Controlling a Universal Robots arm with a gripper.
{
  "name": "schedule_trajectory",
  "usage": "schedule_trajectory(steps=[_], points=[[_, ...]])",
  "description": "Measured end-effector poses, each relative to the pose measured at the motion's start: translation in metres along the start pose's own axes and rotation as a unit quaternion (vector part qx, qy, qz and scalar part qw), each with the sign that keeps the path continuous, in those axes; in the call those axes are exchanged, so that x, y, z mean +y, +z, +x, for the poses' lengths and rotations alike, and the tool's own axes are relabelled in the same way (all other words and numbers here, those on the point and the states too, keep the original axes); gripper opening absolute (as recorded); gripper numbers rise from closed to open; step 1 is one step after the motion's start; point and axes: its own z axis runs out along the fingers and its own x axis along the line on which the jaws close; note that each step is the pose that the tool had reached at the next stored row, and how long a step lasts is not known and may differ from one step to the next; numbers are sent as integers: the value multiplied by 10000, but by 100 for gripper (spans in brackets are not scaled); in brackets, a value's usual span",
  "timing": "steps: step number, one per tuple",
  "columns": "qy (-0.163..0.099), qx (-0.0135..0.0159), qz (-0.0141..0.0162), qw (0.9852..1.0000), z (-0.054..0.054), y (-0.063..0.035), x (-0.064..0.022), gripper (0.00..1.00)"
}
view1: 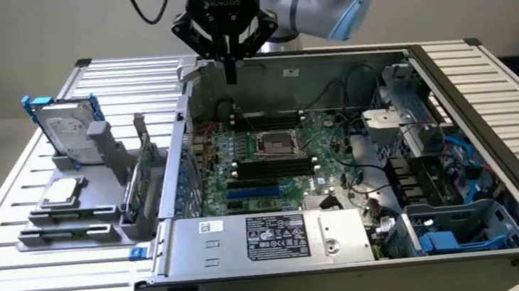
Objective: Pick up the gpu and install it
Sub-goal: 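Reach for the gpu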
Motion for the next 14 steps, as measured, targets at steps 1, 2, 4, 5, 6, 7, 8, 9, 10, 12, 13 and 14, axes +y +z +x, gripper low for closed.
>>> schedule_trajectory(steps=[1, 2, 4, 5, 6, 7, 8, 9, 10, 12, 13, 14], points=[[0, 0, 0, 10000, 0, 0, 0, 11], [0, 0, 0, 10000, 0, 0, 0, 11], [0, 0, 0, 10000, 0, 0, 0, 11], [0, 0, 0, 10000, 0, 0, 0, 11], [0, 0, 0, 10000, 0, 0, 0, 11], [0, 0, 0, 10000, 0, 0, 0, 11], [0, 0, 0, 10000, 1, 0, 0, 11], [1, 1, 1, 10000, 10, -1, 0, 11], [0, 2, 2, 10000, 43, -3, 1, 11], [1, 0, 0, 10000, 133, -1, 19, 11], [0, 0, 0, 10000, 181, 0, 33, 11], [0, 1, 1, 10000, 225, 1, 40, 11]])
